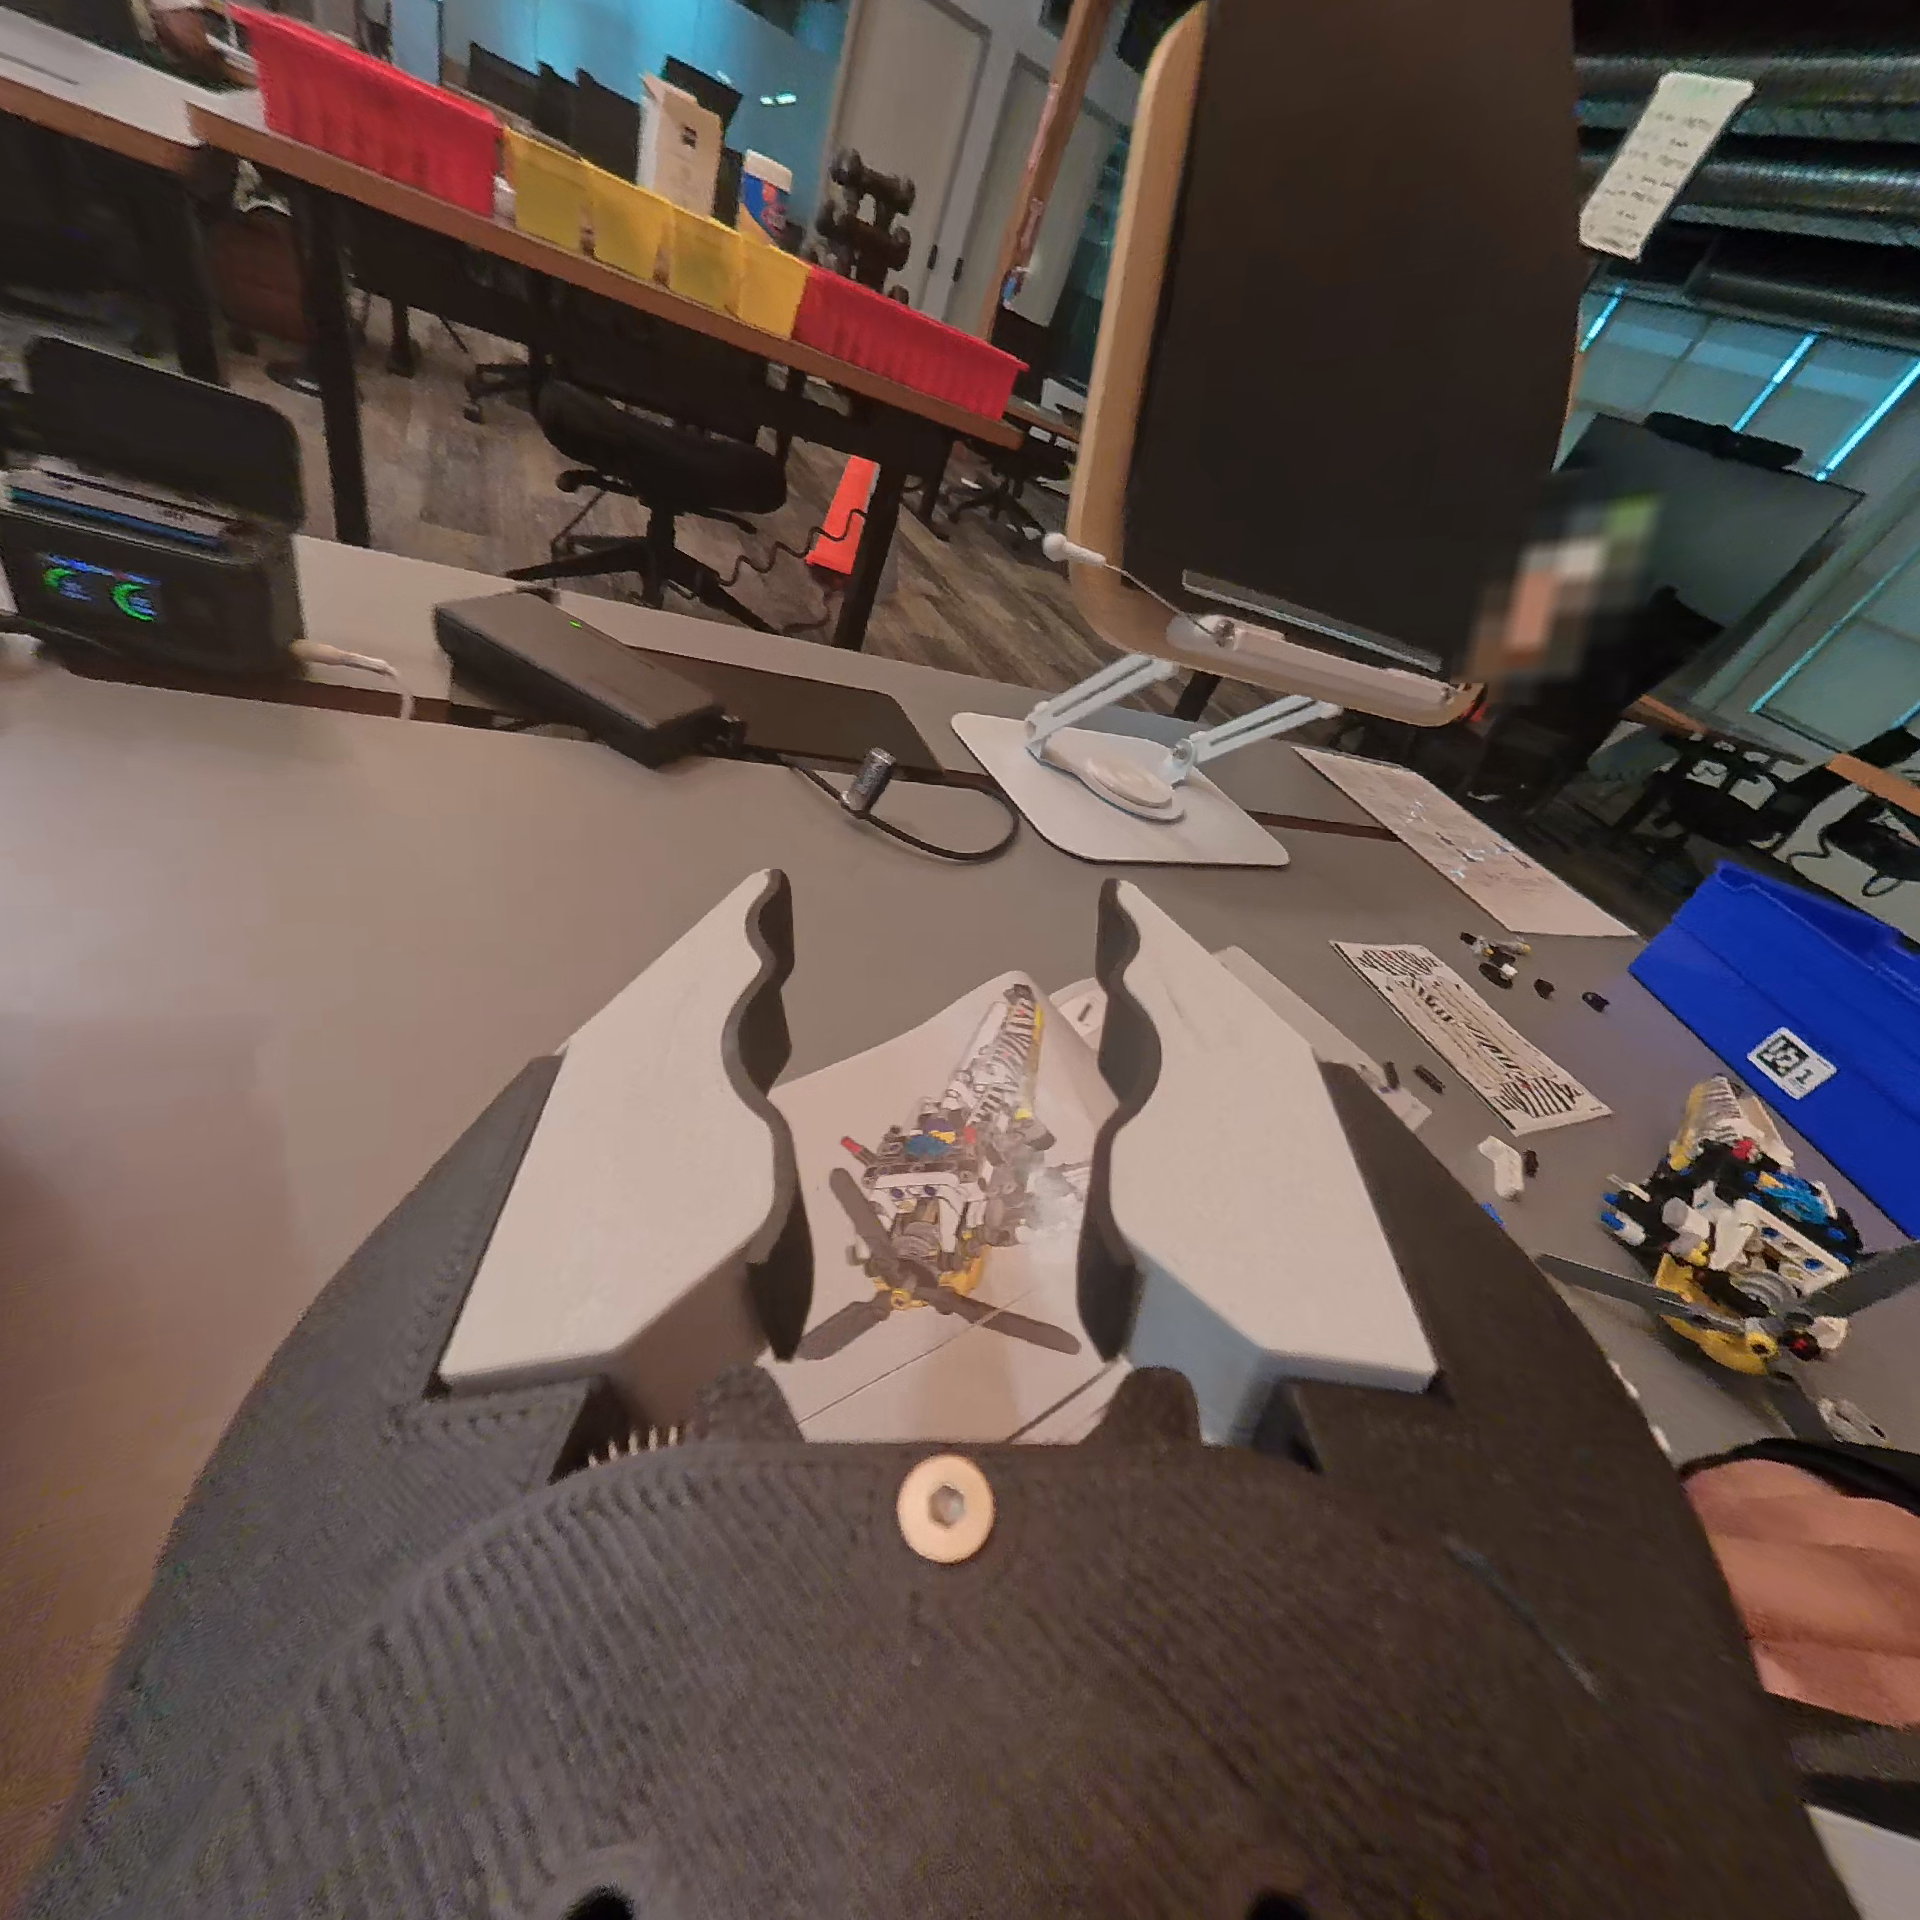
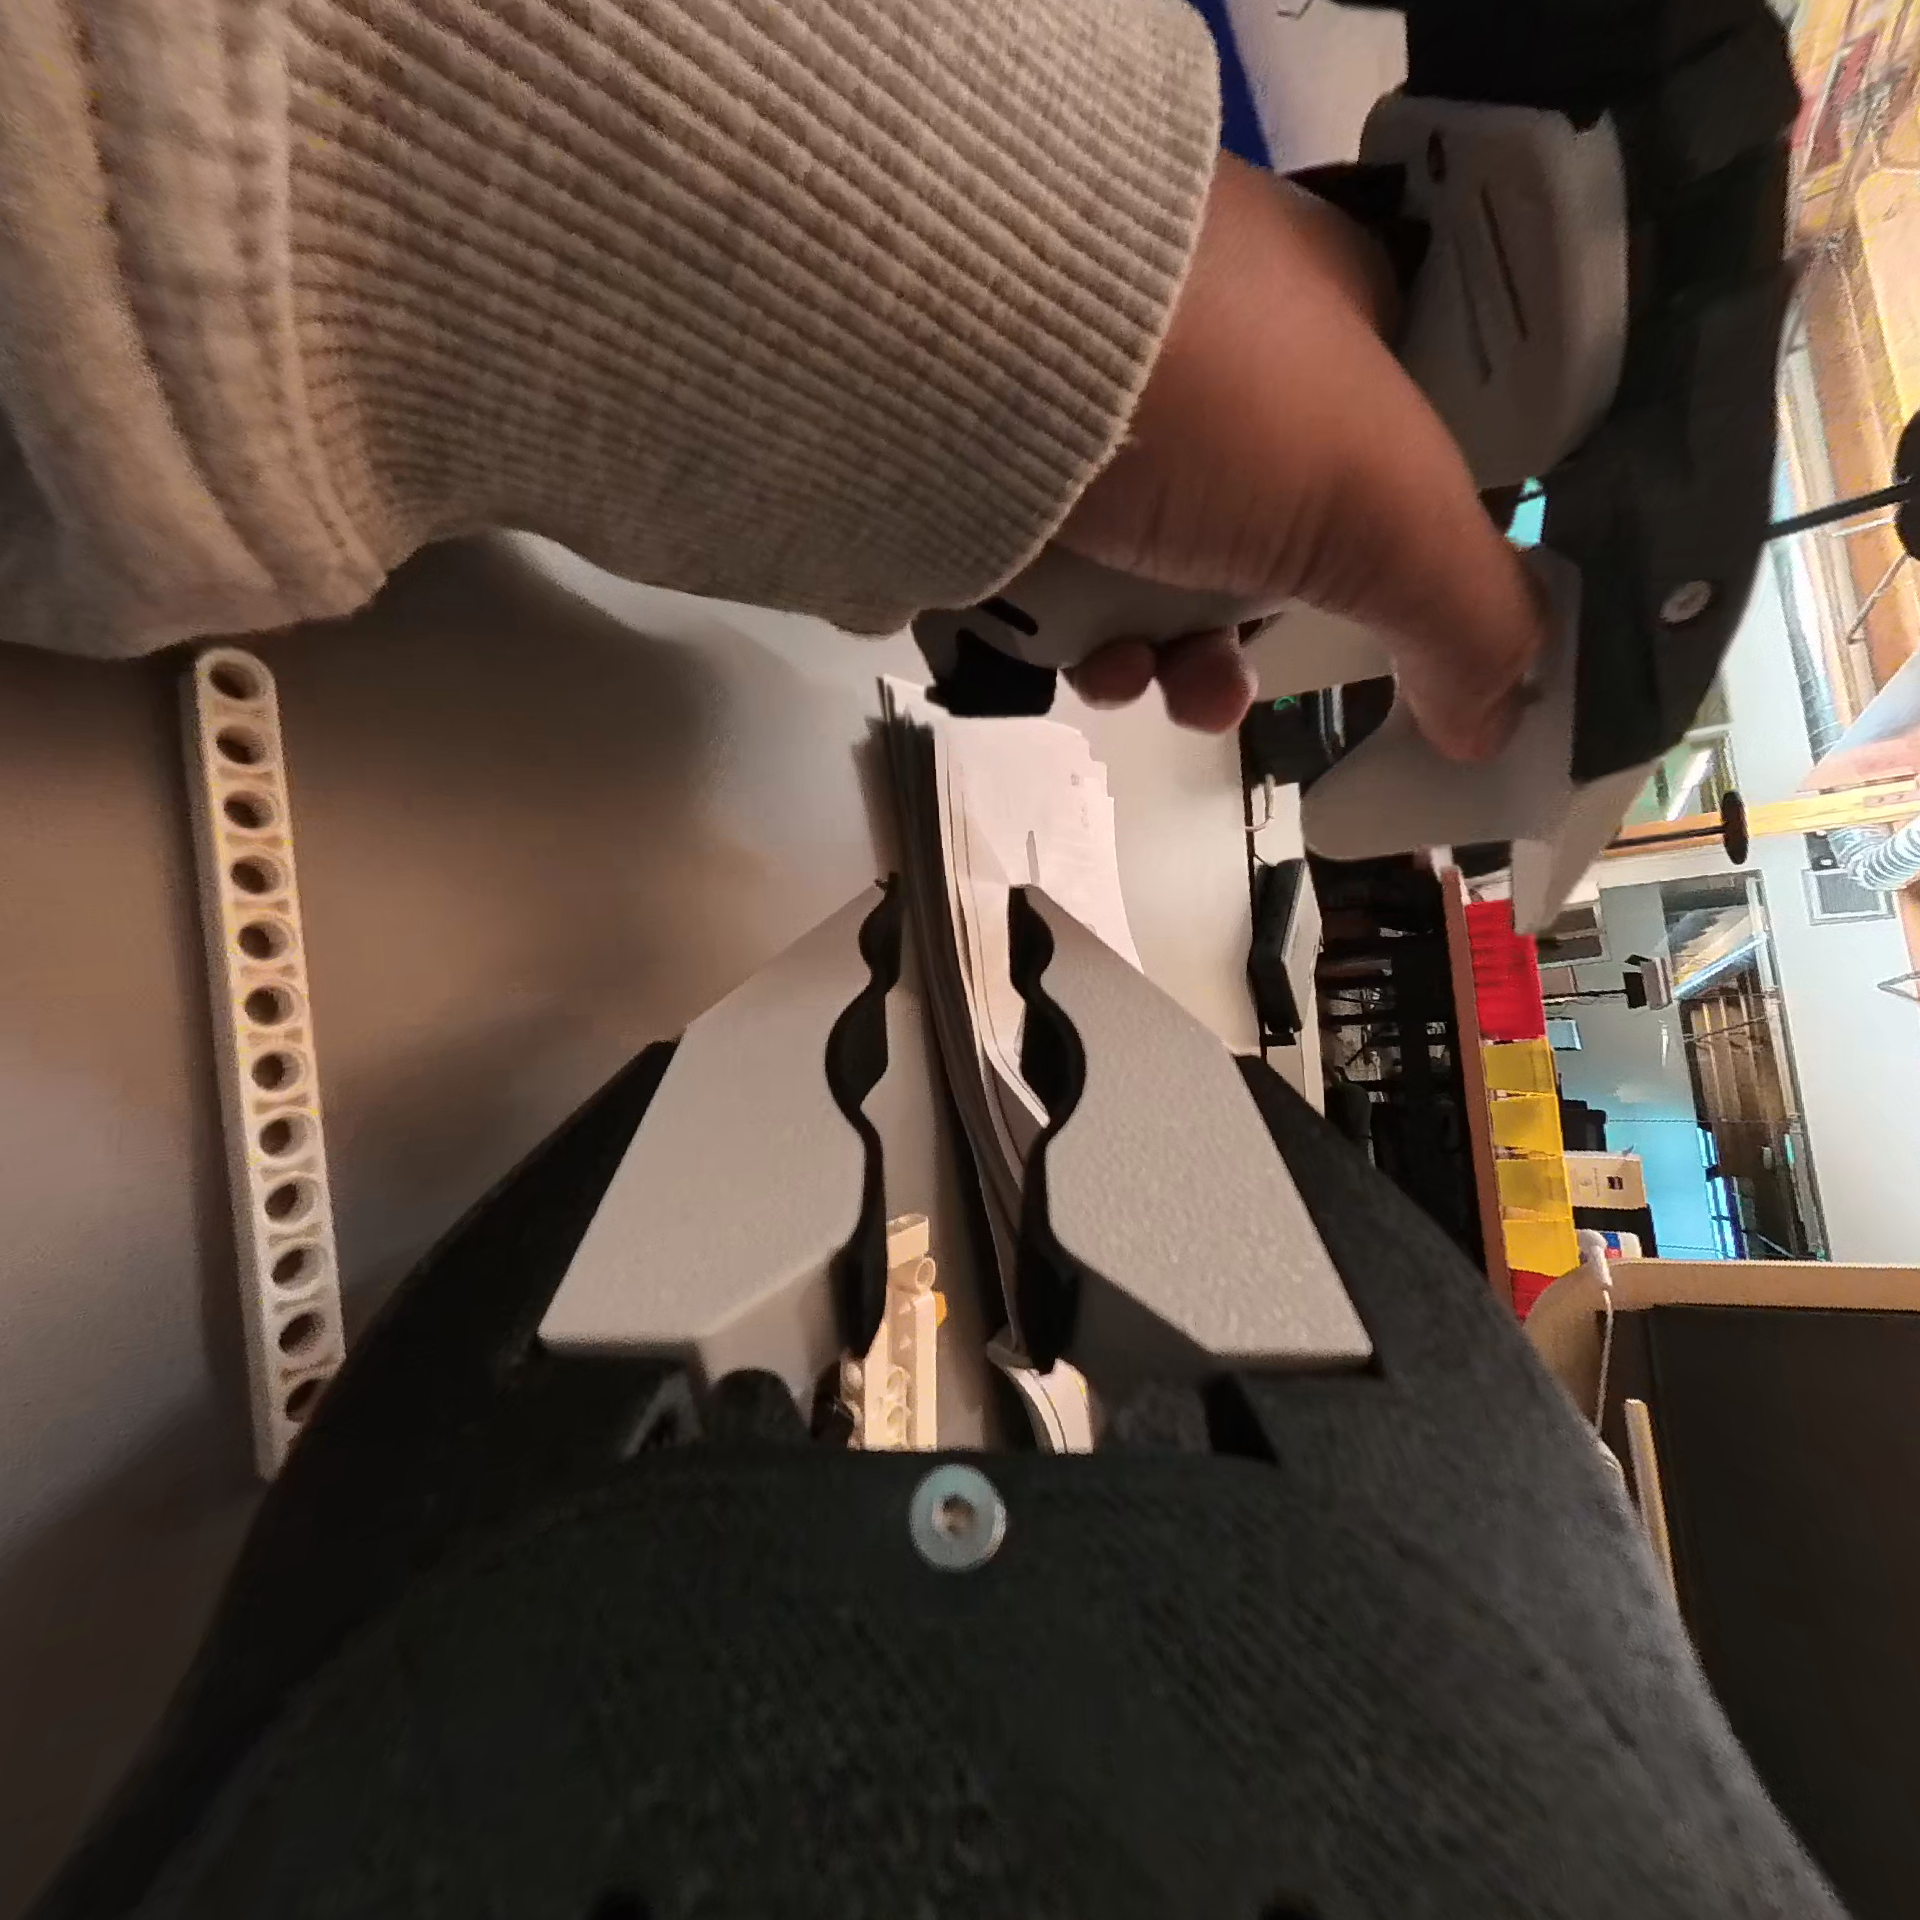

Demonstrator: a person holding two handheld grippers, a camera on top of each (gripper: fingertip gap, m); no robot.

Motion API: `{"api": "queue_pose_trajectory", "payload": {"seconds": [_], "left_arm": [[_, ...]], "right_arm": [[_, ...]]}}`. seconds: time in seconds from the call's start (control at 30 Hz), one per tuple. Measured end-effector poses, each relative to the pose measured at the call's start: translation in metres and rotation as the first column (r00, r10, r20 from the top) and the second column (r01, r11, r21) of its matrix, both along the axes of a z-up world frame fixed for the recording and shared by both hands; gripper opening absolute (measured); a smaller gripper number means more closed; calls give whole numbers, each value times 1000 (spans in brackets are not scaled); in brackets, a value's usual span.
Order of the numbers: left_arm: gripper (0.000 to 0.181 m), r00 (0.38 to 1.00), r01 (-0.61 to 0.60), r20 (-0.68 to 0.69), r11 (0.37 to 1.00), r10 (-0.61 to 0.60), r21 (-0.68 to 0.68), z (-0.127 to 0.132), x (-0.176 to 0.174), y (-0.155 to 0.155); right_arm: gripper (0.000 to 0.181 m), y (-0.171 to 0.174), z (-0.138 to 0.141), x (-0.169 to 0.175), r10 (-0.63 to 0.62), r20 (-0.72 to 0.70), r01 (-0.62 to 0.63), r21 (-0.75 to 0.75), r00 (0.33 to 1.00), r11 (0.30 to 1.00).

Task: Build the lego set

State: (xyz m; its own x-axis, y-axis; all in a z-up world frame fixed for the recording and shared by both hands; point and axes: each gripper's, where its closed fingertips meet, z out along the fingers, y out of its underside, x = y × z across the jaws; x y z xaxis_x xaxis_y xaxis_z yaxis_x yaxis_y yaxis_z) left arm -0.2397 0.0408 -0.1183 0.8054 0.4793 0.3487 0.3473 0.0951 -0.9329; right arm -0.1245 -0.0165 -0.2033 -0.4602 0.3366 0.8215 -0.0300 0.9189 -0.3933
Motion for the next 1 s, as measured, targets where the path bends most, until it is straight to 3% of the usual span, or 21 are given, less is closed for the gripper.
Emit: {"api": "queue_pose_trajectory", "payload": {"seconds": [0.2,1.0], "left_arm": [[56,999,-27,35,999,26,43,2,-10,-14],[56,1000,0,28,1000,0,28,0,-4,-6]], "right_arm": [[19,0,-1,1,4,2,-4,4,1000,1000],[19,1,-5,3,8,12,-8,8,1000,1000]]}}
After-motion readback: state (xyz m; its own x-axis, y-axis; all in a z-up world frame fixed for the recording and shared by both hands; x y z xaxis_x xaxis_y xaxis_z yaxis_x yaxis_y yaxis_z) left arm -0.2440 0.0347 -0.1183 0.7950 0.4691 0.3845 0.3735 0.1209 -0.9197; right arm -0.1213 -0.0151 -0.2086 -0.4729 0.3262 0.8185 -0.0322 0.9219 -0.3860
